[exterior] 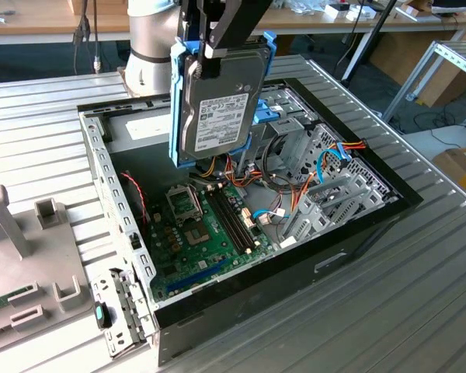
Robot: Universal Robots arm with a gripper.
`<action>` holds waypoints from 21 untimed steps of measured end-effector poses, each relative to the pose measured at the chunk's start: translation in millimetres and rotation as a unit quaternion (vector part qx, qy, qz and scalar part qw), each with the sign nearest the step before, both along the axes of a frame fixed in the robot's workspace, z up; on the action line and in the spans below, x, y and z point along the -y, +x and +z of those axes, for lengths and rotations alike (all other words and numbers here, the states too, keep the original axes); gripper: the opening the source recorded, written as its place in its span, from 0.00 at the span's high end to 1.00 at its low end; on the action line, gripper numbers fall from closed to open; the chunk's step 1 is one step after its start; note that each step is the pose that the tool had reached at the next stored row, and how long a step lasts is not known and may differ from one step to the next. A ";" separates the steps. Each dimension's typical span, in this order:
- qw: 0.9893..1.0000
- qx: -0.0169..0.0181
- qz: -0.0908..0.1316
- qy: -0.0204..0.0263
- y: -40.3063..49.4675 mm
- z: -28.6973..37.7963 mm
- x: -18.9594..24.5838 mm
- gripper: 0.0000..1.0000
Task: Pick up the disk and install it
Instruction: 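Pick up the disk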
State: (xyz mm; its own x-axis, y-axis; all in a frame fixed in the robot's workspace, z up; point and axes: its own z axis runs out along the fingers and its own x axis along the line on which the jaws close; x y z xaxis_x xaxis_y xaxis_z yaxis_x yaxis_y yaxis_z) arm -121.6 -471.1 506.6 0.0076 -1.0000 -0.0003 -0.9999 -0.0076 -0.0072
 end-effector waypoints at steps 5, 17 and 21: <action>1.000 0.000 0.000 0.000 1.8 -0.1 9.3 0.64; 1.000 0.000 0.000 0.000 2.1 -0.2 38.9 0.64; 1.000 0.000 0.000 0.000 2.1 -0.2 44.5 0.64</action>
State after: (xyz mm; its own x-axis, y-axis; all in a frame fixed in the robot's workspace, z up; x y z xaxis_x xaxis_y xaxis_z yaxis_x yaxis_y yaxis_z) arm -119.4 -515.6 506.4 0.0075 -1.0000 0.0002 -0.9999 -0.0075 -0.0072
